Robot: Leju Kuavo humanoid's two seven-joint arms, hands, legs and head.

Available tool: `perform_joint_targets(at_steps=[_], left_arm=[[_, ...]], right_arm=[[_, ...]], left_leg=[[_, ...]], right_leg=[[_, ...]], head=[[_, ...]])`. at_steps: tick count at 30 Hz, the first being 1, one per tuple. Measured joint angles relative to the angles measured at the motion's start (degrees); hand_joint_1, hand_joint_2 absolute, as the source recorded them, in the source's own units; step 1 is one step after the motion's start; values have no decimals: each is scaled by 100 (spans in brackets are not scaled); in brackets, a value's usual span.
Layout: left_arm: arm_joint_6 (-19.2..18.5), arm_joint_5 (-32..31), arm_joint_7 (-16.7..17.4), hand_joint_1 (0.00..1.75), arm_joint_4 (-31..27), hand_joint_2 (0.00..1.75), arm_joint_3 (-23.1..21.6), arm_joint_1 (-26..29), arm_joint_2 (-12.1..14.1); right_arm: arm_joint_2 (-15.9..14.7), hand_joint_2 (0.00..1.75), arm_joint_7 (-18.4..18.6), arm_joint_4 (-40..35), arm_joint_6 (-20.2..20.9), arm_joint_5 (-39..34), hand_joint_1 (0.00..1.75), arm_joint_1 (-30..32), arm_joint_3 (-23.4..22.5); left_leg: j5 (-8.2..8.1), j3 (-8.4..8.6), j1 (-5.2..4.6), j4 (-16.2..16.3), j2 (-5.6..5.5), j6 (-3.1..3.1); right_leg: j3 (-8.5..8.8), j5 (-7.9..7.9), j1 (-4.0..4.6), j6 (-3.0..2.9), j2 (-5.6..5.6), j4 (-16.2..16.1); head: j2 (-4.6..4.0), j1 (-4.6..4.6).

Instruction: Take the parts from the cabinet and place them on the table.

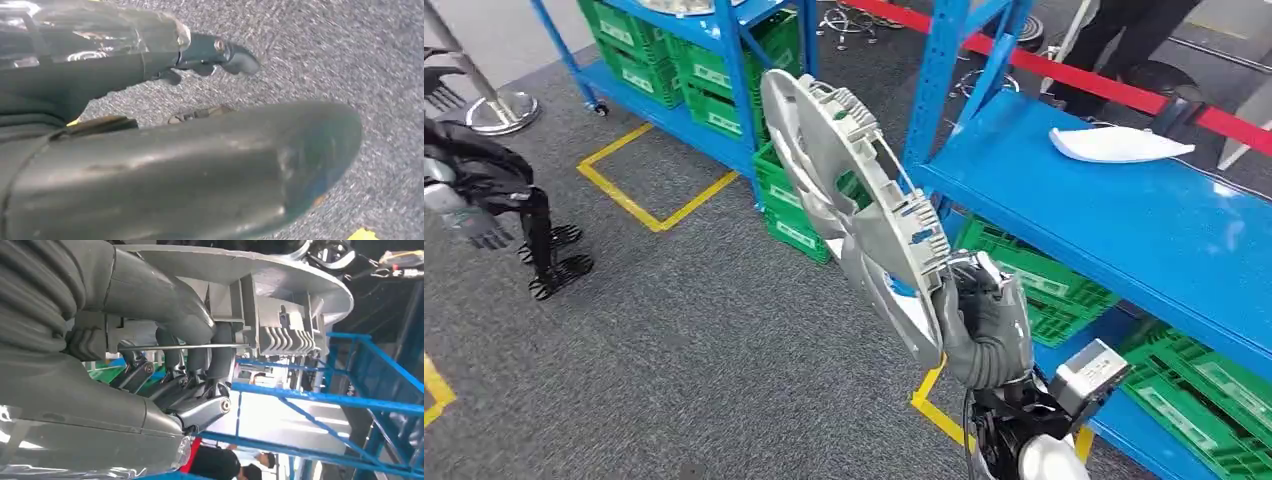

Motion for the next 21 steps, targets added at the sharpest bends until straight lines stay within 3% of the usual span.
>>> perform_joint_targets(at_steps=[2, 3, 5, 7, 8, 9, 11, 12, 13, 16, 17, 18, 19, 21], left_arm=[[0, 0, 2, 0, 0, 0, 0, 5, 7], [0, 0, 0, 0, -2, 0, 0, -2, 7], [0, 0, 0, 0, -2, 0, 0, -14, 4], [0, 0, 0, 0, 0, 0, 0, -7, 7], [0, 0, 2, 0, 0, 0, 0, -1, 9], [0, 0, 2, 0, 0, 0, 0, 0, 9], [0, 0, 2, 0, -2, 0, 0, -1, 7], [0, 0, 2, 0, -2, 0, 0, 0, -4], [4, 0, 2, 0, -2, 0, 2, -11, -13], [-2, -4, 0, 0, -4, 0, 0, 6, -33], [-2, -7, 2, 0, -2, 0, 0, 9, -33], [-2, -9, 0, 0, 0, 0, 0, 12, -28], [-2, -13, 0, 0, 0, 0, 0, 3, -24], [-2, -17, 0, 0, 0, 0, 0, -5, -22]], right_arm=[[0, 175, 0, 0, 0, 0, 175, -7, 0], [0, 175, 0, -2, 0, 2, 175, -4, -2], [0, 175, 0, 0, 0, 2, 175, 1, -4], [0, 175, 0, 2, 2, 0, 175, 22, -4], [0, 175, 0, 6, 0, 0, 175, 35, -4], [0, 175, 0, 15, 0, 0, 175, 36, -4], [-2, 175, 0, 15, 0, 0, 175, 35, -4], [0, 175, 0, 13, 2, 2, 175, 29, -4], [0, 175, 0, 13, 2, 0, 175, 32, -4], [-4, 175, 0, 13, 2, 2, 175, 19, -7], [0, 175, 0, 11, 2, 2, 175, 21, -7], [7, 175, 0, 15, 2, 0, 175, 15, -4], [7, 175, 0, 13, 0, 2, 175, 18, -7], [11, 175, 0, 15, 0, 0, 175, 18, -7]], left_leg=[[36, -6, 18, -31, -100, 84], [46, -8, 23, -33, -149, 114], [56, -12, 8, -32, -244, 160], [62, -20, -20, -30, -347, 179], [68, -18, -33, -30, -410, 188], [72, -15, -47, -30, -464, 195], [76, 8, -73, -30, -568, 199], [78, 5, -53, -39, -603, 199], [93, -16, -88, -27, -635, 176], [162, -79, -15, -57, -705, 69], [173, -78, -34, -76, -713, 36], [102, -104, -48, -13, -507, 35], [-62, -188, -56, 161, -318, 10], [-500, -549, -8, 967, -296, -52]], right_leg=[[9, -41, -32, 57, -24, -2], [-29, -182, -44, 86, 147, 119], [-349, -653, -42, 86, 309, 926], [-698, -929, -35, 67, 333, 1696], [-739, -882, -29, 42, 340, 1776], [-670, -706, -18, 6, 349, 1605], [-266, -154, 25, -112, 426, 700], [-77, 25, 65, -196, 575, 238], [-10, -29, 57, -237, 623, 154], [-4, -32, 113, -275, 561, 37], [38, 35, 86, -283, 508, -81], [86, 103, 65, -259, 435, -185], [99, 130, 62, -293, 423, -236], [84, 136, 59, -302, 331, -227]], head=[[0, 2], [0, 30], [0, 118], [0, 173], [0, 190], [0, 212], [0, 273], [0, 291], [0, 256], [0, 317], [0, 319], [0, 310], [0, 241], [0, 177]])
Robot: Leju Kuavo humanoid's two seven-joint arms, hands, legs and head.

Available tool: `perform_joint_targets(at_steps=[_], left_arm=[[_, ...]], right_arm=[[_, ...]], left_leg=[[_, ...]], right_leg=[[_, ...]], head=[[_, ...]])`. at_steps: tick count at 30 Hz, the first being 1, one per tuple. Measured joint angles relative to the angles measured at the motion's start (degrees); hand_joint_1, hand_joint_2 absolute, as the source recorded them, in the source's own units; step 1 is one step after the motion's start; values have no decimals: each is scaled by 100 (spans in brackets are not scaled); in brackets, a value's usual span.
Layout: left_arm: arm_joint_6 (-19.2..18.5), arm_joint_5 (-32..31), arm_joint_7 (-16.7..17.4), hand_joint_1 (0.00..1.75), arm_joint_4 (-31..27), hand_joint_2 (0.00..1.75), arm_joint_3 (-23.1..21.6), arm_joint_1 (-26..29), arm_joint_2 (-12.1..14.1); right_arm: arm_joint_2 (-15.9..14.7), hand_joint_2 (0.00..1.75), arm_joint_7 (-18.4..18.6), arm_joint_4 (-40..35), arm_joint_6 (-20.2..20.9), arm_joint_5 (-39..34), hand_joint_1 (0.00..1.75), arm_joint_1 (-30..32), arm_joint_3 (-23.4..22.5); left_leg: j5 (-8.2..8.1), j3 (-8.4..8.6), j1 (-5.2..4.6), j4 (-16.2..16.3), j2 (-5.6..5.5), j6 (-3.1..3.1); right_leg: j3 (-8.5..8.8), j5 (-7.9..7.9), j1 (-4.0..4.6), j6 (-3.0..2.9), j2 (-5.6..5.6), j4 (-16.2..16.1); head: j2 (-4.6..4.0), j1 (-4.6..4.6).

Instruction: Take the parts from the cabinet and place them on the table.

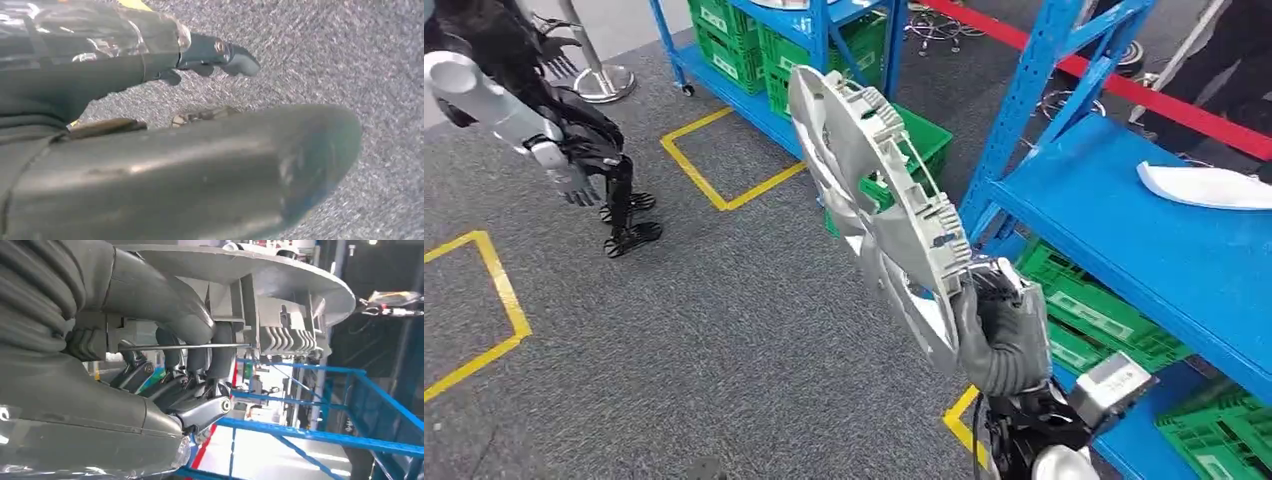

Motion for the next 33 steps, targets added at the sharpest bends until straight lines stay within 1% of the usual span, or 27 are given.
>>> perform_joint_targets(at_steps=[1, 2, 3, 4, 5, 6, 7, 8, 9, 11, 12, 13, 15, 16, 17, 18, 19, 21, 22, 23, 26, 27, 28, 29, 31, 32, 33], left_arm=[[0, 0, 0, 0, 0, 0, -2, 7, 0], [2, 0, 2, 0, 2, 0, -2, 13, 0], [0, 0, 2, 0, 2, 0, -2, 16, 4], [0, 0, 2, 0, 2, 0, -2, 15, 11], [0, 0, 2, 0, 2, 0, -2, 14, 15], [0, 0, 0, 0, 2, 0, -2, 11, 17], [0, 0, 2, 0, 0, 0, -2, 1, 13], [0, 0, 0, 0, -2, 0, -2, 2, 22], [0, 0, 2, 0, 2, 0, -2, 14, 26], [0, 0, 2, 0, 4, 0, -2, 13, 33], [0, 0, 2, 0, 2, 0, -2, 9, 33], [0, 0, 2, 0, 2, 0, -2, 0, 33], [0, 0, 0, 0, 2, 0, -2, -8, 33], [0, 0, 0, 0, 2, 0, -2, -6, 33], [0, 0, 0, 0, 4, 0, -4, -4, 33], [0, 0, 2, 0, 4, 0, -4, -1, 33], [0, -2, 2, 0, 4, 0, -4, -2, 33], [0, -11, 2, 0, 2, 0, -7, -3, 33], [2, -26, 2, 0, 0, 0, -9, -5, 22], [2, -28, 0, 0, 0, 0, -11, -14, 20], [0, -44, -9, 0, 0, 0, -39, 10, 15], [2, -44, -9, 0, 0, 0, -39, 9, 17], [2, -44, -13, 0, 0, 0, -39, 10, 20], [2, -44, -15, 0, 0, 0, -39, -1, 28], [2, -46, -15, 0, 0, 0, -42, 0, 28], [4, -46, -15, 0, 0, 0, -46, 6, 28], [4, -46, -15, 0, 0, 0, -52, 9, 31]], right_arm=[[7, 175, 0, 0, 0, 2, 175, 10, 0], [7, 175, 0, 11, 0, 0, 175, 20, 0], [9, 175, 0, 18, 0, 0, 175, 23, 0], [11, 175, 0, 17, 2, 0, 175, 27, 2], [20, 175, 0, 17, 2, 0, 175, 30, 5], [24, 175, 0, 17, 2, 0, 175, 30, 5], [24, 175, 0, 15, 2, 0, 175, 28, 2], [24, 175, 0, 17, 2, 2, 175, 21, 5], [24, 175, 0, 15, 2, 2, 175, 21, 2], [24, 175, 0, 15, 2, 4, 175, 28, 2], [24, 175, 0, 15, -2, 2, 175, 29, -2], [22, 175, -9, 15, -2, 4, 175, 40, -2], [22, 175, -18, 15, -2, 4, 175, 54, -2], [22, 175, -17, 17, 0, 4, 175, 66, 0], [22, 175, -15, 20, 0, 2, 175, 74, 0], [22, 175, -18, 28, 0, 4, 175, 75, 0], [22, 175, -17, 33, 0, 4, 175, 75, -2], [22, 175, -26, 31, -2, 4, 175, 74, -2], [22, 175, -39, 31, -2, 9, 175, 73, -2], [22, 175, -50, 28, 0, 11, 175, 78, -2], [24, 175, -70, 31, 4, 20, 175, 67, 0], [28, 175, -72, 31, 4, 20, 175, 68, 0], [37, 175, -79, 31, 4, 20, 175, 69, 2], [46, 175, -87, 31, 2, 17, 175, 66, 0], [52, 175, -87, 31, 2, 20, 175, 70, -2], [52, 175, -87, 37, 2, 20, 175, 70, -2], [55, 175, -87, 52, 2, 20, 175, 68, -2]], left_leg=[[-130, -160, 21, 363, -2, -31], [-124, -217, 39, 494, -1, -56], [2, -143, 59, 371, 3, -79], [205, 41, 73, 50, 25, -99], [446, 326, 78, -448, 103, -114], [585, 596, 79, -922, 300, -121], [463, 649, 26, -997, 420, -75], [505, 622, 32, -1008, 360, 20], [502, 604, 19, -1004, 338, 54], [527, 579, 3, -1016, 260, 122], [549, 584, 26, -1032, 209, 160], [557, 576, 26, -1031, 164, 185], [567, 560, 10, -1030, 76, 219], [571, 556, -3, -1029, 25, 229], [575, 554, -14, -1028, -31, 236], [577, 557, -21, -1028, -98, 239], [580, 563, -32, -1028, -157, 244], [581, 589, -43, -1028, -268, 243], [587, 573, -33, -1033, -307, 233], [607, 540, -40, -1015, -362, 201], [691, 476, -3, -1066, -451, 70], [646, 460, -5, -1037, -372, 75], [541, 408, -29, -940, -107, 53], [331, 273, -14, -655, -13, 30], [-73, -105, 19, 196, -9, -22], [-138, -219, 29, 453, -8, -53], [-83, -216, 49, 467, -4, -76]], right_leg=[[-2, -5, 0, 1, -52, 5], [-4, -10, -4, 10, -96, 12], [-4, -18, -12, 22, -135, 22], [-3, -35, -23, 48, -168, 44], [-1, -63, -42, 90, -202, 83], [-2, -107, -48, 140, -226, 140], [-32, -148, -9, 192, -252, 190], [-31, -163, -8, 218, -263, 220], [-26, -154, -15, 235, -283, 214], [-29, -151, -41, 282, -330, 200], [-54, -245, -62, 330, -238, 255], [-135, -427, -65, 343, -114, 466], [-490, -871, -62, 352, -15, 1313], [-679, -1020, -60, 349, -7, 1736], [-781, -1043, -57, 337, -2, 1950], [-764, -916, -53, 310, 5, 1894], [-654, -696, -49, 276, 22, 1631], [-248, -154, -34, 177, 139, 698], [-116, -134, -28, 118, 319, 426], [-108, -113, -19, 105, 314, 337], [-87, -128, 16, 56, 200, 204], [-52, -65, -39, 42, 154, 108], [-24, -38, -26, 40, 107, 49], [-25, -19, -20, 18, 76, 39], [-33, -27, -17, 6, -23, 50], [-37, -28, -19, 6, -63, 55], [-37, -32, -21, 12, -99, 62]], head=[[0, -31], [0, -61], [0, -83], [0, -109], [0, -133], [0, -166], [0, -223], [0, -201], [0, -153], [0, -155], [0, -149], [0, -122], [0, -35], [0, -17], [0, 0], [0, 15], [0, 35], [0, 92], [0, 91], [0, 74], [0, 134], [0, 125], [0, 92], [0, 44], [0, -22], [0, -50], [0, -87]])
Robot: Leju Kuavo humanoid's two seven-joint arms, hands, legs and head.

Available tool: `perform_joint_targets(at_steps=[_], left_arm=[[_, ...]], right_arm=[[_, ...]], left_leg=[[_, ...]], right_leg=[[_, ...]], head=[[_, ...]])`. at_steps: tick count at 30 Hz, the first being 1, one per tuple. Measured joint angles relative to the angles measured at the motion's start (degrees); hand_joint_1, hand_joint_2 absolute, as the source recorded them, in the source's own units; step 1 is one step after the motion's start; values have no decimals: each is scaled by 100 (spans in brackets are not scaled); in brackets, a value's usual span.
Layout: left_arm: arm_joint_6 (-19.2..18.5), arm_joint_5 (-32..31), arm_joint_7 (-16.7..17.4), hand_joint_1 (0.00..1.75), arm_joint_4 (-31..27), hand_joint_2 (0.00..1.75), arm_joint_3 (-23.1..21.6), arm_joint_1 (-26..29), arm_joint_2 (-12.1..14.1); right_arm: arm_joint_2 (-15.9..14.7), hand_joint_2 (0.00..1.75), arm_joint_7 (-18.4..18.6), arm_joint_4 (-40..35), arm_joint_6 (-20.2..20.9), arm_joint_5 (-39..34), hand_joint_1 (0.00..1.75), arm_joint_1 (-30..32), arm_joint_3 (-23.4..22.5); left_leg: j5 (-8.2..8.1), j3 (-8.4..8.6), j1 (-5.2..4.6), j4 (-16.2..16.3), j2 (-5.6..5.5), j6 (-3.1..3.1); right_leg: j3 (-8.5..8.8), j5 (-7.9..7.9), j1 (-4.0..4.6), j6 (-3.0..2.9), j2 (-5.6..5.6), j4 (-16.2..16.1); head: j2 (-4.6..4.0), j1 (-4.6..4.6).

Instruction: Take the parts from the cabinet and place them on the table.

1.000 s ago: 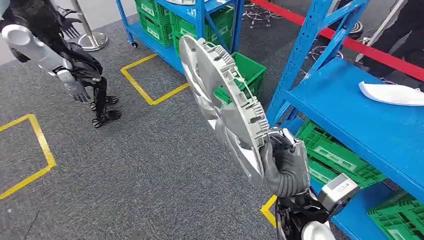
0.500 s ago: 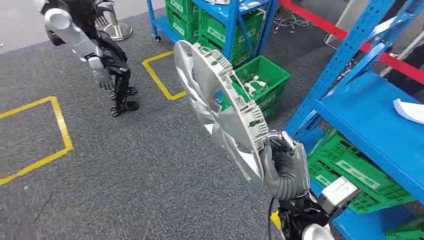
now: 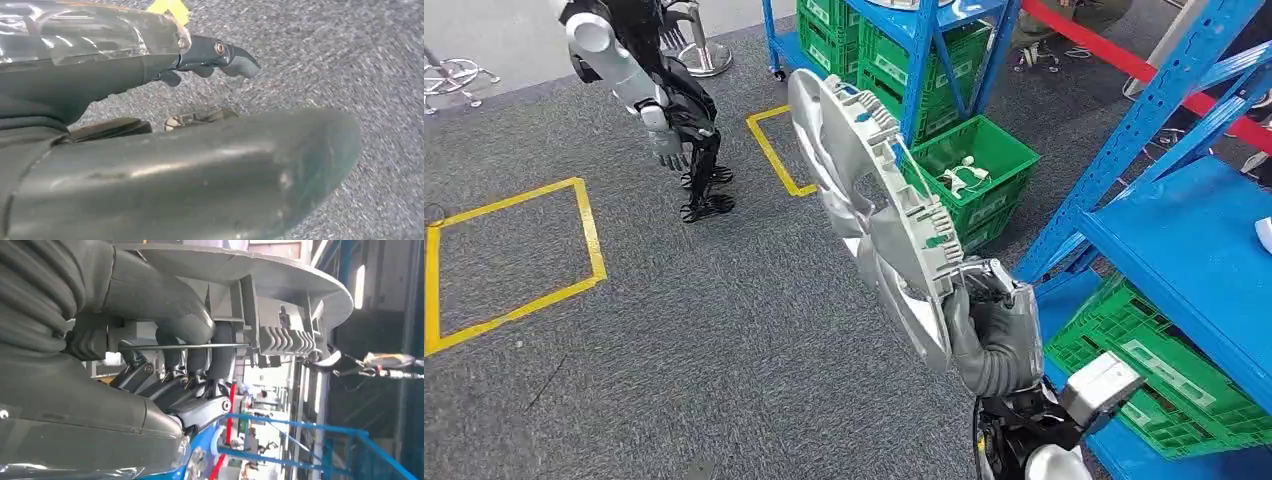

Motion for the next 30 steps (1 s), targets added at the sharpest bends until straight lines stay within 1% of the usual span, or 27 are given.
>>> perform_joint_targets(at_steps=[1, 2, 3, 4, 5, 6, 7, 9, 10, 11, 12, 13, 14, 15, 16, 17, 18, 19, 20, 22, 24, 25, 26, 27, 28, 29, 30], left_arm=[[0, 0, 0, 0, 2, 0, -2, 0, 7], [0, 0, 0, 0, 2, 0, -5, -1, 13], [0, 0, -2, 0, 2, 0, -20, -5, 17], [-2, 0, -2, 0, 0, 0, -37, -16, 20], [-2, 0, -2, 0, -2, 0, -39, -19, 17], [-2, 0, -4, 0, 0, 0, -42, -15, 22], [-4, 0, -4, 0, 4, 0, -44, -7, 28], [-2, 0, -4, 0, 4, 0, -46, -11, 35], [-4, 0, -4, 0, 4, 0, -48, -14, 35], [-2, 2, -4, 0, 4, 0, -50, -21, 35], [-2, 0, -9, 0, 4, 0, -50, -23, 35], [-2, 2, -9, 0, 4, 0, -50, -21, 35], [-4, 4, -9, 0, 4, 0, -50, -16, 37], [-4, 7, -9, 0, 7, 0, -55, -15, 44], [-4, 11, -11, 0, 7, 0, -59, -15, 48], [-4, 13, -11, 0, 7, 0, -61, -16, 57], [-4, 18, -11, 0, 7, 0, -64, -17, 61], [-7, 24, -11, 0, 4, 0, -64, -16, 61], [-7, 31, -9, 0, 4, 0, -64, -23, 57], [-9, 41, -9, 0, 7, 0, -66, -13, 57], [-11, 48, -9, 0, 7, 0, -68, 1, 59], [-11, 48, 2, 0, 7, 0, -68, 2, 66], [-9, 50, 9, 0, 7, 0, -70, -5, 70], [-9, 48, 29, 0, 7, 0, -70, -13, 74], [-11, 48, 63, 0, 7, 0, -72, -12, 76], [-11, 48, 111, 0, 7, 0, -74, -7, 85], [-11, 48, 144, 0, 7, 0, -77, -1, 87]], right_arm=[[4, 175, 0, 9, 2, 0, 175, 1, 2], [18, 175, 0, 9, 7, -2, 175, 1, 4], [26, 175, 0, 11, 20, 0, 175, 1, 9], [33, 175, -2, 11, 22, 0, 175, 0, 11], [33, 175, -11, 9, 20, 0, 175, -16, 11], [35, 175, -13, 9, 22, 7, 175, -18, 11], [35, 175, -15, 11, 22, 2, 175, -18, 11], [37, 175, -15, 11, 20, 2, 175, -22, 11], [37, 175, -15, 11, 20, 2, 175, -22, 9], [37, 175, -17, 9, 20, 2, 175, -19, 9], [37, 175, -20, 11, 20, 2, 175, -18, 9], [37, 175, -24, 11, 26, 7, 175, -16, 11], [37, 175, -24, 20, 33, 7, 175, -13, 13], [39, 175, -31, 42, 42, 11, 175, -14, 15], [44, 175, -35, 61, 44, 22, 175, -16, 17], [48, 175, -37, 72, 46, 44, 175, -17, 22], [61, 175, -48, 81, 46, 50, 175, -23, 26], [70, 175, -59, 88, 44, 52, 175, -25, 28], [76, 175, -83, 92, 44, 52, 175, -22, 31], [83, 175, -101, 92, 46, 55, 175, -33, 39], [98, 175, -101, 92, 46, 55, 175, -35, 42], [116, 175, -101, 92, 44, 55, 175, -32, 44], [138, 175, -111, 100, 42, 57, 175, -24, 39], [144, 175, -120, 109, 42, 52, 175, -21, 35], [151, 175, -135, 118, 39, 50, 175, -7, 35], [162, 175, -149, 133, 29, 42, 175, 15, 33], [164, 175, -157, 158, 15, 11, 175, 45, 33]], left_leg=[[166, 124, 20, -210, 21, -21], [383, 349, 29, -593, 67, -35], [618, 661, 32, -1127, 191, -42], [563, 819, 8, -1442, 412, -49], [584, 829, -9, -1473, 401, 40], [578, 811, -25, -1447, 353, 93], [588, 790, -42, -1448, 328, 118], [627, 784, -30, -1482, 228, 193], [637, 780, -24, -1484, 177, 213], [643, 775, -25, -1484, 140, 251], [647, 769, -33, -1484, 95, 271], [651, 762, -48, -1483, 52, 291], [653, 760, -58, -1483, -5, 297], [657, 763, -67, -1481, -63, 304], [658, 768, -71, -1480, -124, 305], [661, 774, -72, -1480, -178, 309], [663, 788, -73, -1480, -232, 306], [664, 790, -69, -1483, -268, 305], [684, 765, -92, -1470, -310, 271], [729, 708, -50, -1480, -366, 202], [776, 681, -54, -1511, -416, 126], [695, 652, -62, -1447, -241, 126], [535, 566, -77, -1279, -43, 95], [301, 398, -56, -908, -10, 63], [108, 221, -40, -497, -7, 37], [-24, 66, -29, -143, -8, 11], [-49, -18, -13, 44, -7, -13]], right_leg=[[0, -11, -7, 18, -36, 14], [0, -30, -19, 46, -62, 42], [2, -64, -32, 88, -92, 91], [-6, -103, -31, 134, -124, 138], [-33, -143, 13, 179, -135, 206], [-30, -134, 9, 195, -154, 188], [-27, -127, 2, 209, -181, 182], [-31, -156, -28, 267, -240, 185], [-63, -283, -42, 296, -104, 288], [-171, -484, -49, 306, 10, 573], [-353, -717, -49, 310, 69, 1007], [-564, -931, -48, 315, 97, 1496], [-725, -1037, -49, 312, 104, 1857], [-763, -995, -44, 297, 108, 1949], [-691, -829, -38, 270, 117, 1783], [-536, -583, -31, 235, 137, 1431], [-311, -299, -23, 191, 189, 928], [-117, -81, -15, 143, 305, 477], [-49, -126, -10, 114, 412, 326], [-47, -135, 22, 92, 348, 269], [-30, -112, 26, 65, 281, 141], [11, -38, -12, 51, 202, 39], [27, -13, -4, 20, 195, -11], [18, 0, -5, -6, 148, -13], [15, -1, -4, -7, 106, -6], [15, -3, -5, -7, 60, -3], [13, -5, -9, -6, 18, 3]], head=[[0, -22], [0, -39], [0, -68], [0, -112], [0, -149], [0, -109], [0, -72], [0, -85], [0, -53], [0, -18], [0, 26], [0, 57], [0, 79], [0, 90], [0, 105], [0, 127], [0, 153], [0, 179], [0, 168], [0, 199], [0, 214], [0, 192], [0, 136], [0, 97], [0, 68], [0, 35], [0, 0]])
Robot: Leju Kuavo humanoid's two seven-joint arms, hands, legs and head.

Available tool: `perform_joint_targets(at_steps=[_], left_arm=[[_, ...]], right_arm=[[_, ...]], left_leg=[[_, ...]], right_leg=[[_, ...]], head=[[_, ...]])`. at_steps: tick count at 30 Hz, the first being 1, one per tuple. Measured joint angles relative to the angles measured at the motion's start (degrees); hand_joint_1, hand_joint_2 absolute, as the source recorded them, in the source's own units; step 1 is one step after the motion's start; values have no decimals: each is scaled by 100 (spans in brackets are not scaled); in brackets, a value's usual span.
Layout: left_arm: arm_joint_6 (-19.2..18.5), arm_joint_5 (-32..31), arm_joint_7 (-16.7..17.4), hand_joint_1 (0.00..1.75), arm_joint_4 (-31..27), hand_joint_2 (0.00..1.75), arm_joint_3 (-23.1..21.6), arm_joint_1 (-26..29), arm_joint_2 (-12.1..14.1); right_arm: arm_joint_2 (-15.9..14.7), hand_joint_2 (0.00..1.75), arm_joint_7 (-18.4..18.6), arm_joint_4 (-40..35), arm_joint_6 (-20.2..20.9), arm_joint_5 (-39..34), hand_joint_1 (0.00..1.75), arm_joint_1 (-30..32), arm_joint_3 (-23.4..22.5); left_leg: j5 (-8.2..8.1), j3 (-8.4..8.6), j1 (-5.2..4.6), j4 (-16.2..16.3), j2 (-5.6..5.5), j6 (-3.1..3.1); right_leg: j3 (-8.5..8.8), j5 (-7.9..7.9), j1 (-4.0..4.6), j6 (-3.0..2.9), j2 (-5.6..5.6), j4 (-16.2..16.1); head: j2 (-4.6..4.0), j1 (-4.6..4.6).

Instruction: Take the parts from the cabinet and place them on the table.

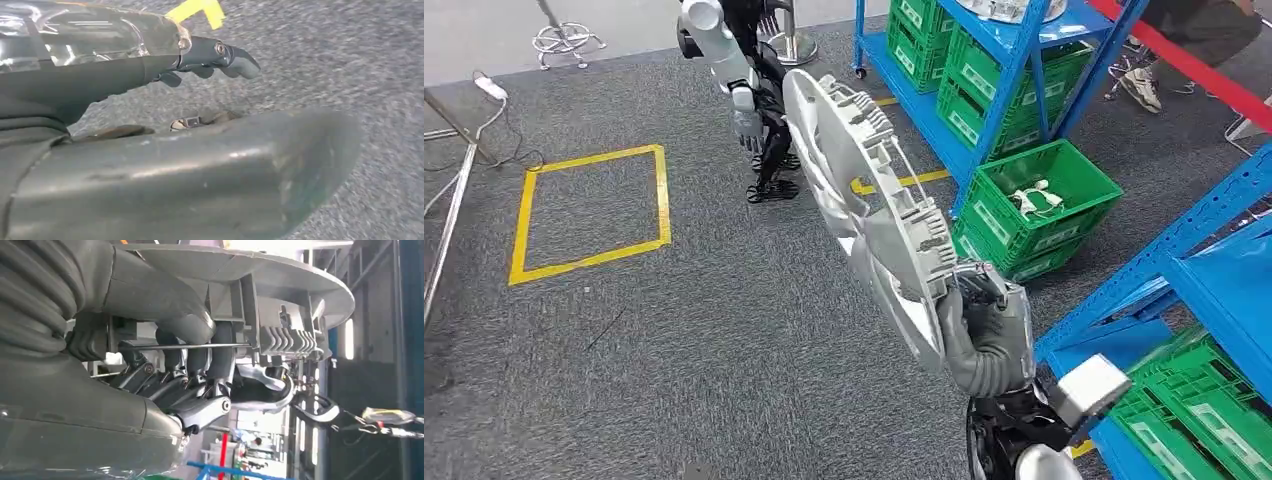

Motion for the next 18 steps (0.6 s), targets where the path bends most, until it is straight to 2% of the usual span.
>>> perform_joint_targets(at_steps=[1, 2, 3, 4, 5, 6, 7, 9, 10, 11, 12, 13, 14, 15, 16, 17, 18], left_arm=[[0, 2, 35, 0, 0, 0, -2, 3, 15], [0, 2, 67, 0, 0, 0, -2, 2, 24], [0, 7, 98, 0, 0, 0, -2, 0, 35], [0, 15, 125, 0, 0, 0, -2, -6, 46], [4, 17, 144, 0, 0, 0, -2, -16, 55], [30, 17, 129, 0, 0, 0, -2, -17, 66], [90, 22, 85, 0, 0, 0, -2, -5, 70], [192, 33, -72, 0, 2, 0, -2, -5, 81], [227, 35, -155, 0, 2, 0, -2, -13, 85], [247, 37, -264, 0, 0, 0, 0, -21, 100], [245, 33, -373, 0, -2, 0, 0, -31, 107], [245, 33, -440, 0, -2, 0, 0, -35, 109], [245, 33, -433, 0, 0, 0, 0, -34, 109], [243, 33, -409, 0, 0, 0, 0, -27, 109], [240, 33, -376, 0, 0, 0, 0, -24, 107], [240, 31, -354, 0, 0, 0, 0, -24, 107], [240, 31, -334, 0, 0, 0, 0, -26, 105]], right_arm=[[-4, 175, -18, 22, -15, -48, 175, 45, 2], [-4, 175, -43, 39, -15, -115, 175, 77, 2], [-4, 175, -70, 59, -15, -171, 175, 105, 7], [-4, 175, -103, 79, -4, -232, 175, 126, 9], [-7, 175, -144, 100, 15, -286, 175, 129, 7], [-7, 175, -172, 122, 48, -345, 175, 113, 7], [-7, 175, -203, 138, 94, -398, 175, 112, 9], [-11, 175, -254, 164, 175, -472, 175, 91, 9], [-13, 175, -253, 183, 195, -503, 175, 69, 11], [-13, 175, -256, 195, 210, -511, 175, 60, 13], [-13, 175, -273, 203, 223, -518, 175, 56, 11], [-13, 175, -302, 221, 249, -520, 175, 52, 11], [-13, 175, -315, 238, 273, -524, 175, 48, 11], [-13, 175, -328, 258, 295, -529, 175, 48, 13], [-13, 175, -347, 277, 308, -542, 175, 49, 13], [-13, 175, -361, 291, 310, -546, 175, 48, 13], [-13, 175, -365, 299, 310, -557, 175, 48, 13]], left_leg=[[125, 61, 21, -105, 11, -24], [329, 231, 38, -410, 44, -45], [567, 507, 50, -893, 120, -62], [732, 767, 61, -1340, 274, -73], [588, 830, 1, -1468, 424, -46], [637, 808, 10, -1477, 370, 68], [631, 795, -2, -1474, 350, 105], [654, 775, -17, -1483, 274, 170], [675, 789, 6, -1501, 228, 210], [679, 789, 3, -1501, 187, 234], [686, 784, -1, -1501, 146, 262], [691, 777, -17, -1500, 87, 276], [691, 773, -34, -1499, 46, 287], [695, 772, -50, -1498, -13, 294], [699, 777, -62, -1498, -61, 299], [703, 782, -76, -1497, -127, 306], [704, 791, -85, -1497, -182, 307]], right_leg=[[1, -9, -5, 15, -45, 5], [1, -23, -13, 37, -76, 25], [1, -50, -26, 76, -107, 61], [1, -89, -32, 110, -133, 112], [-27, -131, 10, 164, -156, 166], [-42, -154, 14, 197, -164, 218], [-38, -150, 11, 203, -181, 212], [-33, -140, -17, 249, -225, 191], [-68, -223, -38, 287, -171, 280], [-122, -384, -43, 302, -45, 484], [-253, -603, -41, 310, 24, 835], [-458, -854, -40, 313, 67, 1323], [-634, -1019, -40, 306, 76, 1720], [-747, -1066, -37, 286, 81, 1964], [-737, -970, -23, 253, 88, 1935], [-631, -748, -6, 204, 103, 1669], [-445, -476, 15, 153, 139, 1240]], head=[[0, -35], [0, -59], [0, -74], [0, -107], [0, -152], [0, -142], [0, -87], [0, -76], [0, -66], [0, -37], [0, -2], [0, 41], [0, 83], [0, 109], [0, 125], [0, 144], [0, 171]])
